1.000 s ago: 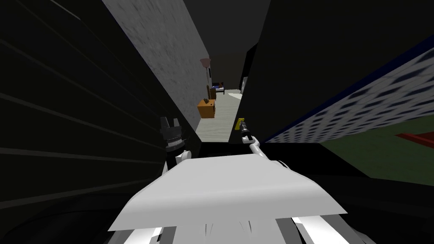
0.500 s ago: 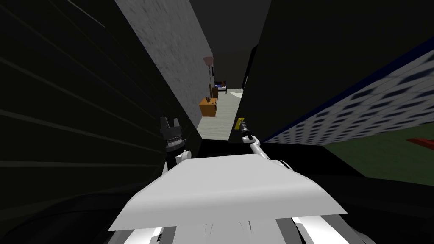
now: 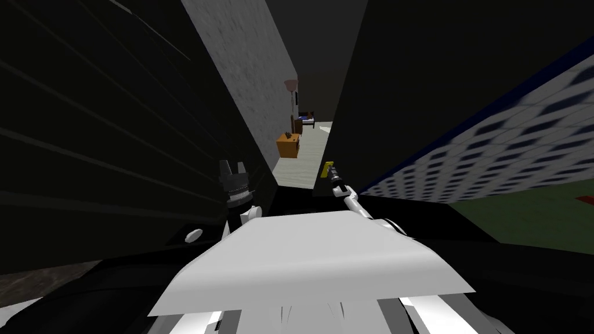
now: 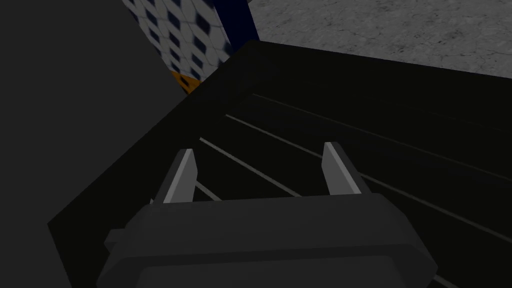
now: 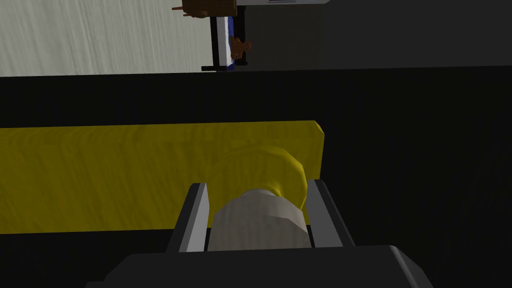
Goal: Pull the door open
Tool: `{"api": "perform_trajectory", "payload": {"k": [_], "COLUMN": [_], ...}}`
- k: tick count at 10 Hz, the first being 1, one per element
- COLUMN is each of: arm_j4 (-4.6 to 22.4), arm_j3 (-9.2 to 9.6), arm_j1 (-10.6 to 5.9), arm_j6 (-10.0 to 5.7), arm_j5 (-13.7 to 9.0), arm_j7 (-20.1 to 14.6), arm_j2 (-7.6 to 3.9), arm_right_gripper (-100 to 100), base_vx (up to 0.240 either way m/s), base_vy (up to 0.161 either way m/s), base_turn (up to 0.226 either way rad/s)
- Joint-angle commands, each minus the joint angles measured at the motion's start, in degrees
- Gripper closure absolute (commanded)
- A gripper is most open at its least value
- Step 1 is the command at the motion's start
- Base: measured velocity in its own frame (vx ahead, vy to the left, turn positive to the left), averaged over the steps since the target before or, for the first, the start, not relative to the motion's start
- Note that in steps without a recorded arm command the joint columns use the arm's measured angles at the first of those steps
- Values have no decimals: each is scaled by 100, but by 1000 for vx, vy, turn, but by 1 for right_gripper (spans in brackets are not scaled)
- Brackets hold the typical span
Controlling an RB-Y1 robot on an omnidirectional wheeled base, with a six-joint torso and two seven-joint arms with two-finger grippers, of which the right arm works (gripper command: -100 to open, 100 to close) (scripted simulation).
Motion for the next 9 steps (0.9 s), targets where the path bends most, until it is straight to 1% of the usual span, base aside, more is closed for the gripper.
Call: {"api": "perform_trajectory", "payload": {"k": [1, 2, 3, 4, 8, 9], "arm_j4": [-20, -30, -23, -75, -221, -257], "arm_j3": [74, 131, 115, 238, 484, 547], "arm_j1": [7, 13, 12, 75, 206, 239], "arm_j6": [-15, -21, -14, -58, -177, -207], "arm_j5": [3, 7, 8, 25, 54, 61], "arm_j7": [-102, -164, -120, -237, -498, -564], "arm_j2": [-88, -139, -88, -175, -413, -473], "arm_right_gripper": [100, 100, 100, 100, 100, 100], "base_vx": [-200, -191, -84, -160, -213, -195], "base_vy": [-101, -102, -39, -63, -120, -72], "base_turn": [125, 115, 44, 91, 115, 95]}}
